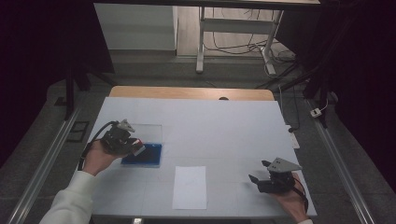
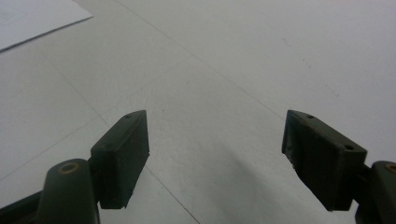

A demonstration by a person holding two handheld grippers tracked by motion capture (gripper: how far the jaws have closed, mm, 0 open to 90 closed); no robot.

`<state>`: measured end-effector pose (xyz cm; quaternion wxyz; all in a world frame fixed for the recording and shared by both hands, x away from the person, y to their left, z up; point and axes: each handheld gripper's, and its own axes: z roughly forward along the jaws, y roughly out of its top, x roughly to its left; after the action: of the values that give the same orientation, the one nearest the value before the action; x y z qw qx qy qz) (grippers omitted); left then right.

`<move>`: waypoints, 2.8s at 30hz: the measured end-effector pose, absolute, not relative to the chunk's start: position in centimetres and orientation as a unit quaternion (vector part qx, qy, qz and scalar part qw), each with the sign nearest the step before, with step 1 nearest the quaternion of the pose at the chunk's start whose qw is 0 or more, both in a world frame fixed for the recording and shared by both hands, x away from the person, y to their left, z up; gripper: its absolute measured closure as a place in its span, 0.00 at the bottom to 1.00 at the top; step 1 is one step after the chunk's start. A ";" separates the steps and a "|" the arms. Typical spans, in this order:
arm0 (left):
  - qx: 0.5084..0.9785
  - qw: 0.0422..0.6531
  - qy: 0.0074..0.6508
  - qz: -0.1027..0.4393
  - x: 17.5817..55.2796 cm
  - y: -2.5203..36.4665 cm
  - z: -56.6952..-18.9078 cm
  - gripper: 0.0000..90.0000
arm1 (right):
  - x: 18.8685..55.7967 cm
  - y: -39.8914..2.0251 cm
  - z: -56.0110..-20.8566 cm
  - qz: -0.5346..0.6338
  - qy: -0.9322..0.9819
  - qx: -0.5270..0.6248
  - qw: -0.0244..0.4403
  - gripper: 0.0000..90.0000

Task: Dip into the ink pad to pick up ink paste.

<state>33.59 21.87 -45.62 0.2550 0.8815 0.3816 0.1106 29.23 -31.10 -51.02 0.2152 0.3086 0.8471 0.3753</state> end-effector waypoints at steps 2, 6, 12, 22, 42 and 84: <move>0.884 0.248 0.381 0.110 33.8 21.7 -45.9 0.78 | 29.3 -31.1 -51.0 0.375 0.847 0.308 0.215 0.25; 0.885 0.237 0.386 0.108 34.3 21.6 -46.5 0.78 | 29.3 -31.1 -51.1 0.374 0.848 0.308 0.214 0.25; 0.887 0.226 0.389 0.107 34.6 21.5 -47.2 0.78 | 29.2 -31.1 -51.1 0.373 0.849 0.309 0.213 0.25; 0.889 0.217 0.389 0.102 34.7 21.5 -47.7 0.78 | 29.3 -31.2 -51.2 0.372 0.849 0.309 0.214 0.25; 0.894 0.199 0.391 0.086 35.2 21.1 -48.0 0.78 | 29.2 -31.1 -51.1 0.372 0.849 0.308 0.215 0.25; 0.900 0.163 0.395 0.083 35.6 20.1 -48.3 0.79 | 29.0 -30.7 -51.1 0.370 0.852 0.303 0.213 0.26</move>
<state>35.63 20.11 -48.26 0.1627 0.9003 0.3953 0.0826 29.04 -30.72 -51.15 0.2135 0.3031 0.8520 0.3696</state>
